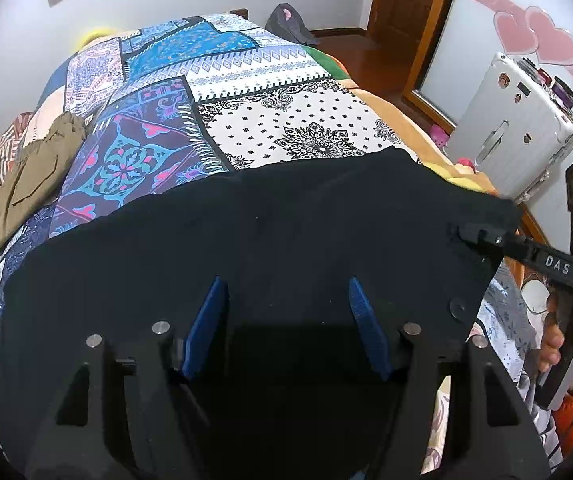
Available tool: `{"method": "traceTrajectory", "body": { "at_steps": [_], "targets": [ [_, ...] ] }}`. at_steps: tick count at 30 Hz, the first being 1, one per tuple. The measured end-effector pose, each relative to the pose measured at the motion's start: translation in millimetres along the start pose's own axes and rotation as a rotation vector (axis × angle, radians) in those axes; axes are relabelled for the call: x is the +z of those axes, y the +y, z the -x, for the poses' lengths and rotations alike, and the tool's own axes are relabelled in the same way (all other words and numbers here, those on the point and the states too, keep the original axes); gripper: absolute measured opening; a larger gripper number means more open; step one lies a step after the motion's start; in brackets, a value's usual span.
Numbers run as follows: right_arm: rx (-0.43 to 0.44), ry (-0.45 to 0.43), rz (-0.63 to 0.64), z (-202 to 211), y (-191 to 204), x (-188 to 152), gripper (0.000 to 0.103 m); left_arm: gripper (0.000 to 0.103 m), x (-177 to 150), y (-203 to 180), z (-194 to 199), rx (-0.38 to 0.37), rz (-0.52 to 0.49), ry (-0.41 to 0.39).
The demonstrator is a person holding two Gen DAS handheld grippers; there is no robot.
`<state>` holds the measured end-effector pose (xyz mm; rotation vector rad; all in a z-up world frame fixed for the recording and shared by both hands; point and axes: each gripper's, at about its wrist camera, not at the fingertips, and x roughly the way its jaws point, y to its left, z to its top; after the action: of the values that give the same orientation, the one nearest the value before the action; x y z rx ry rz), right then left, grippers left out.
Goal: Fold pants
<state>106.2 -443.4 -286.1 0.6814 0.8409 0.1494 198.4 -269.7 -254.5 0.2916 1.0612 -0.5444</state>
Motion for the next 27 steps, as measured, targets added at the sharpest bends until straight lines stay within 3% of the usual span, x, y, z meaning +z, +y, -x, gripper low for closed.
{"method": "traceTrajectory", "body": {
  "at_steps": [11,20,27],
  "targets": [
    [0.023,-0.115,0.130,27.1,46.9,29.0,0.007,0.065,-3.8,14.7,19.0,-0.032,0.058,-0.028],
    [0.084,-0.178,0.293,34.7,118.2,47.5,0.007,0.065,-15.1,56.4,65.9,-0.012,0.140,-0.126],
    [0.154,-0.178,0.432,16.5,181.1,51.1,0.007,0.065,-36.9,97.7,98.7,0.022,0.207,-0.184]
  ]
}}
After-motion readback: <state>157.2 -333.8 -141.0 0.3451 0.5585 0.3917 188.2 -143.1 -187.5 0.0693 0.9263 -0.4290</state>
